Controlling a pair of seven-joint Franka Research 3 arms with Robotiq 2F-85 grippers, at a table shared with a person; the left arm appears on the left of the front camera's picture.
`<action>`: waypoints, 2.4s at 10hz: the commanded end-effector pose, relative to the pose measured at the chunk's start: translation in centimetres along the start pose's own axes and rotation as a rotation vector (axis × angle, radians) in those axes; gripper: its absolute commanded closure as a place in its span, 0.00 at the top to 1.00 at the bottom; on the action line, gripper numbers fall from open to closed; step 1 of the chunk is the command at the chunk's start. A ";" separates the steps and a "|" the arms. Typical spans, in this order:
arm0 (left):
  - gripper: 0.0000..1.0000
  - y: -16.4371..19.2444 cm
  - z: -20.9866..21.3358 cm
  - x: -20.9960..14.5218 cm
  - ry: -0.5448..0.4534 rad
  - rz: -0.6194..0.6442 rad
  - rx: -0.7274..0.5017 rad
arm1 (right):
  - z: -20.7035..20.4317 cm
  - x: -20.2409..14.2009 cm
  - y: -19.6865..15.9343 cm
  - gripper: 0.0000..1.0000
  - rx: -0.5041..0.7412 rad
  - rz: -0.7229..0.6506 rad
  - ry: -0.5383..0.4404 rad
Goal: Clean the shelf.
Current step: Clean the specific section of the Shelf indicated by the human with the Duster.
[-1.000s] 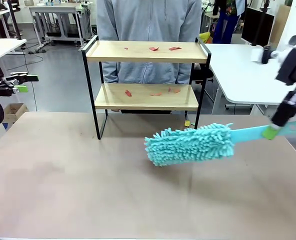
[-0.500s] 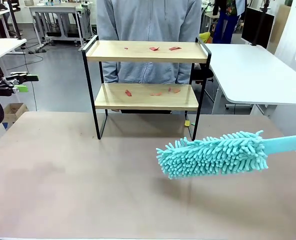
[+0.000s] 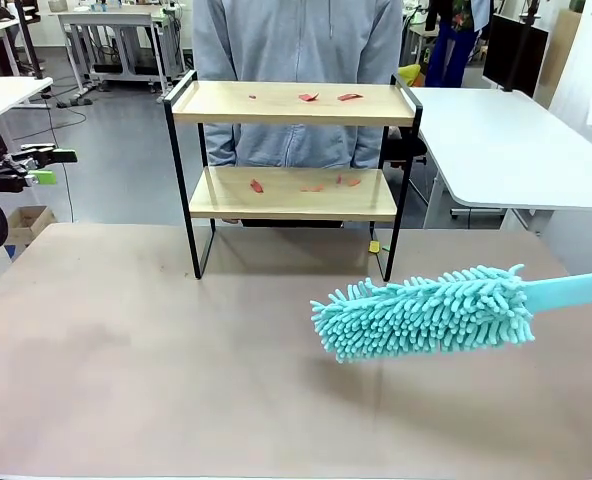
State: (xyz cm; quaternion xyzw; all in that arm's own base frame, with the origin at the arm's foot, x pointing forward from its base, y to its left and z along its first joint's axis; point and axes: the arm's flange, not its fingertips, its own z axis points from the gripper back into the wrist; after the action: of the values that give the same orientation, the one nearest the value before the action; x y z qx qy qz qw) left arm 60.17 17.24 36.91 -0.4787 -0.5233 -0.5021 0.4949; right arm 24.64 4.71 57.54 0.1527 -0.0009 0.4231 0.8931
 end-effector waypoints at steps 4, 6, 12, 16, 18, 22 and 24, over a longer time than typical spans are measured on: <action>1.00 -0.1 -0.1 0.2 0.006 -0.012 -0.006 | 0.4 0.2 0.0 0.13 -0.014 -0.008 0.003; 1.00 -0.1 -0.1 0.2 0.006 -0.012 -0.006 | 0.4 0.2 0.0 0.13 -0.014 -0.008 0.003; 1.00 -0.1 -0.1 0.2 0.006 -0.012 -0.006 | 0.4 0.2 0.0 0.13 -0.014 -0.008 0.003; 1.00 -0.1 -0.1 0.2 0.006 -0.012 -0.006 | 0.4 0.2 0.0 0.13 -0.014 -0.008 0.003; 1.00 -0.1 -0.1 0.2 0.006 -0.012 -0.006 | 0.4 0.2 0.0 0.13 -0.014 -0.008 0.003; 1.00 -0.1 -0.1 0.2 0.006 -0.012 -0.006 | 0.4 0.2 0.0 0.13 -0.014 -0.008 0.003; 1.00 -0.1 -0.1 0.2 0.006 -0.012 -0.006 | 0.4 0.2 0.0 0.13 -0.014 -0.008 0.003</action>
State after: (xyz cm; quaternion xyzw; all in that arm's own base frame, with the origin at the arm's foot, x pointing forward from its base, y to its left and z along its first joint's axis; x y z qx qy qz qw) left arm 60.17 17.24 36.91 -0.4787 -0.5233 -0.5021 0.4949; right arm 24.65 4.71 57.56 0.1525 -0.0012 0.4231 0.8931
